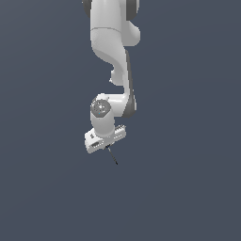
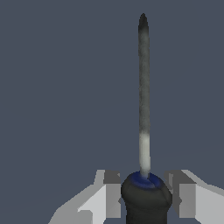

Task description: Pick up the object and move it to a goal position.

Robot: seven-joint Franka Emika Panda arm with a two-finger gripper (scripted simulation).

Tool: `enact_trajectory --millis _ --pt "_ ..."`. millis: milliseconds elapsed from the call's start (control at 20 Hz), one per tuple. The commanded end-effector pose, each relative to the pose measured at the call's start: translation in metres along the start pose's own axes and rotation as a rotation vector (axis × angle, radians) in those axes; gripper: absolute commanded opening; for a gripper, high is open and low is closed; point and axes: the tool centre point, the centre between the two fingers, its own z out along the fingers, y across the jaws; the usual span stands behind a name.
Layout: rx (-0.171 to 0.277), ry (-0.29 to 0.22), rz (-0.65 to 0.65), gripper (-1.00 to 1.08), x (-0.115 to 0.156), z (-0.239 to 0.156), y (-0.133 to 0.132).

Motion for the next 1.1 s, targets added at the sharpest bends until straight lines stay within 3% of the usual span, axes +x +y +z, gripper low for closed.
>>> enact_trajectory --millis 0,550,800,1050 --pt "0.0 0.001 -0.002 -1.0 0.007 -0.006 -0.019" --pt "0.0 0.001 -0.002 -1.0 0.041 -0.036 -0.109" --pt "0.0 0.001 -0.002 -1.0 0.048 -0.042 -0.125" --pt "0.0 0.001 -0.002 -1.0 0.049 -0.042 -0.125"
